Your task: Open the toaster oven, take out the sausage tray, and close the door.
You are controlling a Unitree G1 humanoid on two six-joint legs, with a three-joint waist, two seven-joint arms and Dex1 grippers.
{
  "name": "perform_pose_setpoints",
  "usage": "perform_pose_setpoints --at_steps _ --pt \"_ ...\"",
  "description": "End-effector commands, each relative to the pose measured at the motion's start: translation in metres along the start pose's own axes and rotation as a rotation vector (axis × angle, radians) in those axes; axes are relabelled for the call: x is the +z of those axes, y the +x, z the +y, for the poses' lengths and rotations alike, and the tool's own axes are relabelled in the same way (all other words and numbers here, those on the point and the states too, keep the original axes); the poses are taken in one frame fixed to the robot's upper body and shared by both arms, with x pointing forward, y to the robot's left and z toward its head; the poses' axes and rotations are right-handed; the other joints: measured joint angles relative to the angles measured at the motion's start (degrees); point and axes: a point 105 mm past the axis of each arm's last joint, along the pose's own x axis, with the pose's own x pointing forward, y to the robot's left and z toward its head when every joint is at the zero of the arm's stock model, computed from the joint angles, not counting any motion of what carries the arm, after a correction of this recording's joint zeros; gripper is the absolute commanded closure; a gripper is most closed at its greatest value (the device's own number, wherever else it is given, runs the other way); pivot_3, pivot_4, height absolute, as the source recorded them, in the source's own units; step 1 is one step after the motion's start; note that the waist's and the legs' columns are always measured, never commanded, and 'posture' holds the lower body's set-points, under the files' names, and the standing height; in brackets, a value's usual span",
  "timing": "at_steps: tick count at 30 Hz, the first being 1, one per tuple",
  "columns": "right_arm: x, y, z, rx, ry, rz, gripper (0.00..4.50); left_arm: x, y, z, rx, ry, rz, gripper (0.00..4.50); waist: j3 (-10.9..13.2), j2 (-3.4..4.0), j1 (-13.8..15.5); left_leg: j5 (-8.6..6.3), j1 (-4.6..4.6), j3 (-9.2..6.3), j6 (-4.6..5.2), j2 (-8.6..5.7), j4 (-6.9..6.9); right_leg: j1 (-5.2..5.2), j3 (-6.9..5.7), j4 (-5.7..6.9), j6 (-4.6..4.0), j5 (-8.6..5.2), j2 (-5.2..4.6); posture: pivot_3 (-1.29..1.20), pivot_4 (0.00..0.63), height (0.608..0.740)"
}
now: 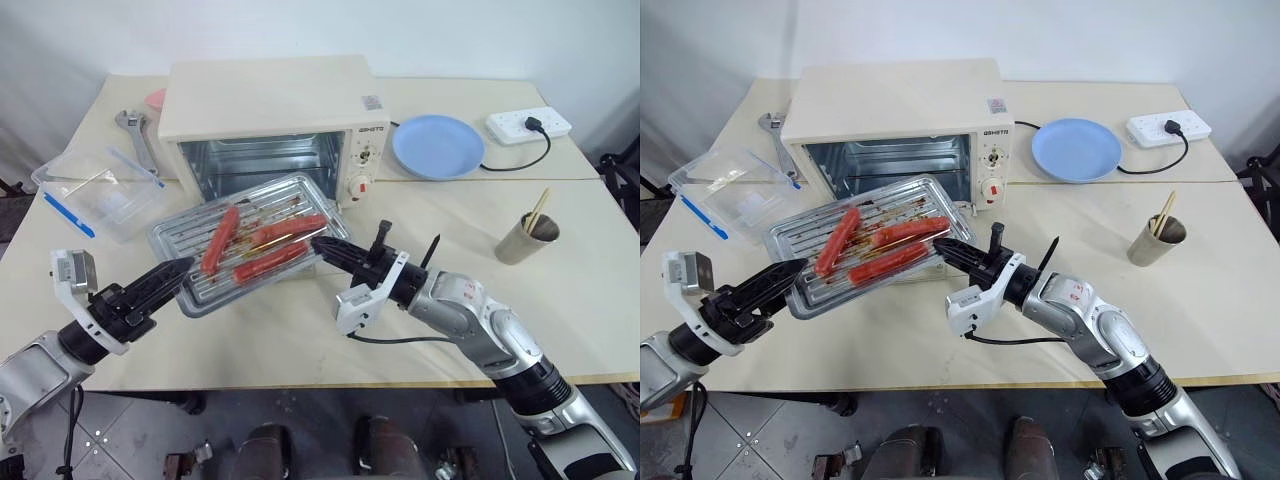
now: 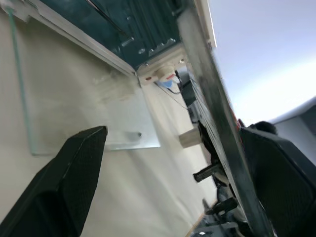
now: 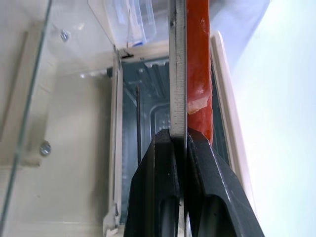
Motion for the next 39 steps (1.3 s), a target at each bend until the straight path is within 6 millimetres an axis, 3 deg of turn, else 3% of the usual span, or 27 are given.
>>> perform_pose_setpoints --at_steps 1,8,12,24,36,39 --pt "0.009 -0.005 -0.021 -0.073 -0.021 -0.039 4.47 0.005 0.006 -0.007 -0.032 -0.004 -0.007 0.0 0.0 0.0 0.0 0.0 0.0 0.0 0.0 -0.01 0.0 0.0 0.0 0.0 0.0 0.0 0.0 0.0 0.15 0.74" --pt "0.009 -0.007 -0.024 -0.07 -0.022 -0.049 4.47 0.004 0.015 -0.004 -0.05 -0.042 0.019 0.0 0.0 0.0 0.0 0.0 0.01 0.02 0.0 -0.01 0.0 0.01 0.0 -0.01 -0.02 -0.01 0.02 0.0 0.15 0.74" --pt "0.006 -0.008 -0.025 -0.068 -0.029 -0.044 4.5 0.003 0.018 -0.005 -0.057 -0.066 0.038 0.84 0.0 0.0 -0.05 0.0 0.01 0.01 0.0 0.0 -0.02 0.0 -0.01 -0.04 -0.02 -0.01 0.02 0.0 0.15 0.74" --pt "0.004 -0.01 -0.027 -0.07 -0.025 -0.037 4.5 0.004 0.011 -0.001 -0.021 -0.125 -0.024 4.45 0.0 0.0 -0.02 0.0 0.01 0.02 0.0 0.0 -0.02 0.02 0.01 -0.07 -0.02 -0.01 0.02 0.0 0.15 0.74" --pt "0.005 -0.006 -0.03 -0.076 0.008 -0.043 4.5 -0.02 0.011 0.006 0.032 -0.176 -0.001 4.48 0.0 0.0 0.0 0.0 0.03 0.01 0.0 0.0 -0.02 0.07 -0.01 -0.1 -0.02 -0.01 0.03 0.0 0.15 0.74" --pt "0.014 -0.008 -0.026 -0.039 0.044 -0.087 3.63 -0.029 0.011 0.014 0.084 -0.214 -0.009 4.5 0.0 0.0 -0.04 0.0 0.08 0.01 0.0 0.0 -0.03 0.14 0.0 -0.15 -0.02 -0.01 0.02 0.0 0.15 0.74"
